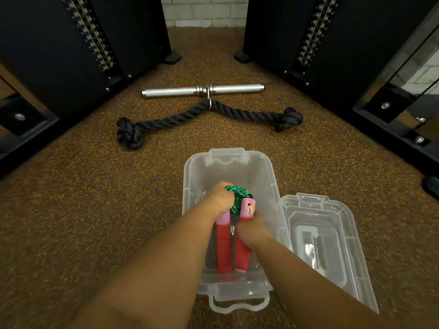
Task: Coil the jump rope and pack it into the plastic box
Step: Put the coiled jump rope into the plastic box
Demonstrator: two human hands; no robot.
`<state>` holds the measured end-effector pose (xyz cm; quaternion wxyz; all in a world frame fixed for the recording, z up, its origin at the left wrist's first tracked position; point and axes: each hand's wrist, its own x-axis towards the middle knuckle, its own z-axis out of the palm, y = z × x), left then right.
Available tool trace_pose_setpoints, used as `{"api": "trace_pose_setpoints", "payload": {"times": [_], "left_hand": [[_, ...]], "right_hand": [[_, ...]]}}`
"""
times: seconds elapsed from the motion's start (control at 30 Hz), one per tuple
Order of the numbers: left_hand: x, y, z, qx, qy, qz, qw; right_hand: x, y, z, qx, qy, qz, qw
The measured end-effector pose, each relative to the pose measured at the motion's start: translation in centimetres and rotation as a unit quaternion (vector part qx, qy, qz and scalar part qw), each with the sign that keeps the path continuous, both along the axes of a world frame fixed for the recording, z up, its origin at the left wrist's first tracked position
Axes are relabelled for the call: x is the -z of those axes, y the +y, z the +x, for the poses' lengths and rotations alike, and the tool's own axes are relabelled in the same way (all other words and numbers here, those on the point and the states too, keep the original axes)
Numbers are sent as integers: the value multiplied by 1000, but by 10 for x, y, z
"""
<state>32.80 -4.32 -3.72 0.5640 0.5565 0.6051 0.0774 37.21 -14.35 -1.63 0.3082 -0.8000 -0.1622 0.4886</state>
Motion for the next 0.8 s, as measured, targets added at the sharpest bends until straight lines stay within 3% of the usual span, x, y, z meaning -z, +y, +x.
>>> {"api": "trace_pose_setpoints", "payload": {"times": [0.1,0.33,0.47,0.57,0.7,0.8], "left_hand": [[6,0,0,13,18,9,1000],[13,3,-8,57,80,41,994],[11,-7,-15,145,205,165,954],[10,-23,-17,149,252,214,932],[1,-52,-24,83,232,145,958],[0,-55,-26,111,207,99,967]], "right_hand": [[8,-2,-2,-88,-94,-65,990],[13,-1,-8,-216,-217,-70,949],[8,2,-5,-251,-260,-52,931],[6,4,-5,-255,-257,-43,931],[8,6,-3,-235,-226,-32,945],[8,8,-1,-240,-218,-31,946]]}}
